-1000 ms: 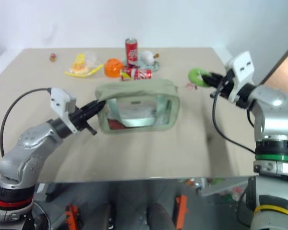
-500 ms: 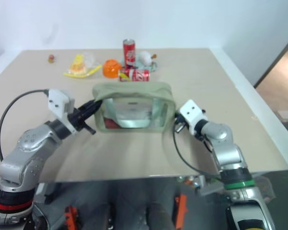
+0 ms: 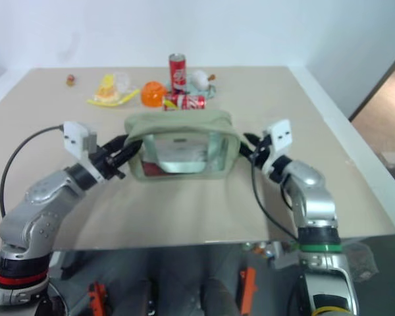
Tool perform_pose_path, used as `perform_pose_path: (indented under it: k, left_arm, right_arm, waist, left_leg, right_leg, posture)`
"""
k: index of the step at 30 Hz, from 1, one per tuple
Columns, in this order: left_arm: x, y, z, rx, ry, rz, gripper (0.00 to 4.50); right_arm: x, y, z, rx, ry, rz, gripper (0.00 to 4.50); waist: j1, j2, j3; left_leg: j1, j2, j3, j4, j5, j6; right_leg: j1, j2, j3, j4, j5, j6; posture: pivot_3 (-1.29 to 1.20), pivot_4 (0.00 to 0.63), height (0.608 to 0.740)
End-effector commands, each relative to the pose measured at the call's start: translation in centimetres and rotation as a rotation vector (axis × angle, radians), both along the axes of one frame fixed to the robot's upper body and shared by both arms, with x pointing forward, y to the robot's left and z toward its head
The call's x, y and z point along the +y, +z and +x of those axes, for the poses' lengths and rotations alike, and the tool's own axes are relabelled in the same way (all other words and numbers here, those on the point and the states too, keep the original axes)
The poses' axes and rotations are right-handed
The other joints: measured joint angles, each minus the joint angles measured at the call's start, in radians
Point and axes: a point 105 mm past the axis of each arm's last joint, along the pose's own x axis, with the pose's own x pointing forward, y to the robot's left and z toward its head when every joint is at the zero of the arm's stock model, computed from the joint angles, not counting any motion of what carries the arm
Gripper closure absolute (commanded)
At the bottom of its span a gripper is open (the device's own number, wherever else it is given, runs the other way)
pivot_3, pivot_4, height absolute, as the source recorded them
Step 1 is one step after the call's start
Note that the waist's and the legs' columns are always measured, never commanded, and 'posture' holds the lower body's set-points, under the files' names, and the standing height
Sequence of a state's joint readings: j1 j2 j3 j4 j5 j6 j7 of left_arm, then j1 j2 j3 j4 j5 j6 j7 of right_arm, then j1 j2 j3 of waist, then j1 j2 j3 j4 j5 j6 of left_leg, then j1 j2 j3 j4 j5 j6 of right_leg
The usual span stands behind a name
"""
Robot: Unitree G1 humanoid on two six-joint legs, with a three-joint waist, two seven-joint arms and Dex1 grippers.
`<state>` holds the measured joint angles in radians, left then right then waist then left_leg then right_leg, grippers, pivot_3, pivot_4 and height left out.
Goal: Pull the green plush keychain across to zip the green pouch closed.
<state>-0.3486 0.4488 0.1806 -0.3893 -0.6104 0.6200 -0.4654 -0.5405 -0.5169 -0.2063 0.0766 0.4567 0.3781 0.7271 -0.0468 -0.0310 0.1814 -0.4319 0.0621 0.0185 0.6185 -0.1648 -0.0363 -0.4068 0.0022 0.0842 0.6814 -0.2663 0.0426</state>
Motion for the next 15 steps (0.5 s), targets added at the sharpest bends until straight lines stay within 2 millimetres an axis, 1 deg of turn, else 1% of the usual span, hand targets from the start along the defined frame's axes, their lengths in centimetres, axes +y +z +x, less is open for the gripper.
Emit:
perform_pose_path:
  k: [1,2,3,4,6,8,11,13,15]
  left_arm:
    - [1.8,2.3,-0.8,-0.058,-0.018,-0.001,0.93]
    - [2.4,2.7,-1.1,-0.062,-0.018,-0.005,0.65]
    - [2.9,3.2,-1.3,-0.065,-0.019,-0.014,0.32]
    - [3.5,3.5,-1.6,-0.062,-0.018,-0.027,0.02]
    - [4.4,3.3,-2.4,-0.038,-0.021,-0.032,0.02]
    - [5.1,2.3,-3.2,-0.008,-0.007,0.001,0.02]
    - [5.7,-0.5,-4.0,0.042,0.070,0.150,0.02]
    - [5.9,-2.5,-4.5,0.098,0.106,0.172,0.02]
    - [5.7,-3.6,-4.9,0.104,0.122,0.173,0.02]
  right_arm:
    - [-0.7,3.8,-3.0,-0.098,0.080,0.015,0.79]
    - [-1.0,4.1,-3.5,-0.097,0.080,0.009,0.52]
    - [-1.2,4.2,-4.0,-0.087,0.086,0.012,0.17]
    - [-1.3,4.2,-4.5,-0.073,0.100,0.012,0.00]
    - [-1.2,4.1,-5.6,-0.048,0.131,-0.011,0.00]
    - [-0.9,3.9,-6.6,-0.021,0.157,-0.043,0.00]
    - [0.5,2.6,-8.2,-0.012,0.212,-0.143,0.00]
    - [1.5,1.3,-9.0,0.007,0.239,-0.165,0.00]
    - [2.1,0.2,-9.3,0.019,0.237,-0.159,0.00]
  waist:
    - [0.000,0.000,0.000]
    - [0.000,0.000,0.000]
    - [0.000,0.000,0.000]
    - [0.000,0.000,0.000]
    - [-0.001,0.000,0.000]
    - [-0.003,0.000,0.000]
    - [-0.003,0.000,0.000]
    - [-0.001,0.000,0.000]
    - [-0.001,-0.001,0.000]
  left_leg:
    - [0.000,0.000,0.000,-0.001,0.000,0.000]
    - [0.000,0.000,-0.001,-0.001,-0.001,0.000]
    - [0.000,0.000,-0.001,-0.001,-0.001,0.000]
    - [0.000,0.000,-0.001,-0.001,-0.001,0.000]
    - [0.000,0.000,-0.001,-0.001,-0.001,0.001]
    - [0.001,0.000,0.000,-0.001,-0.001,0.001]
    - [0.002,0.000,0.002,-0.001,-0.001,0.001]
    - [0.002,0.001,0.001,-0.001,-0.001,0.001]
    - [0.002,0.001,0.001,-0.001,-0.001,0.000]
  right_leg:
    - [0.000,0.000,0.000,0.000,0.000,0.000]
    - [0.000,0.000,-0.001,0.000,-0.001,-0.001]
    - [0.000,0.000,-0.001,0.000,-0.001,-0.001]
    - [0.000,0.000,-0.001,0.000,-0.002,-0.001]
    - [0.000,0.000,-0.001,0.000,-0.002,-0.001]
    - [0.000,0.000,0.000,0.000,-0.003,0.000]
    - [0.001,-0.001,0.001,0.000,-0.003,0.000]
    - [0.001,-0.001,0.000,0.000,-0.004,-0.001]
    - [0.001,-0.001,0.000,0.000,-0.003,-0.001]
  posture:
    - [0.00,0.150,0.740]
    - [0.00,0.150,0.740]
    - [0.00,0.150,0.740]
    - [0.00,0.150,0.740]
    - [0.00,0.150,0.740]
    - [0.00,0.150,0.740]
    - [0.00,0.150,0.740]
    - [0.00,0.150,0.740]
    - [0.00,0.150,0.740]
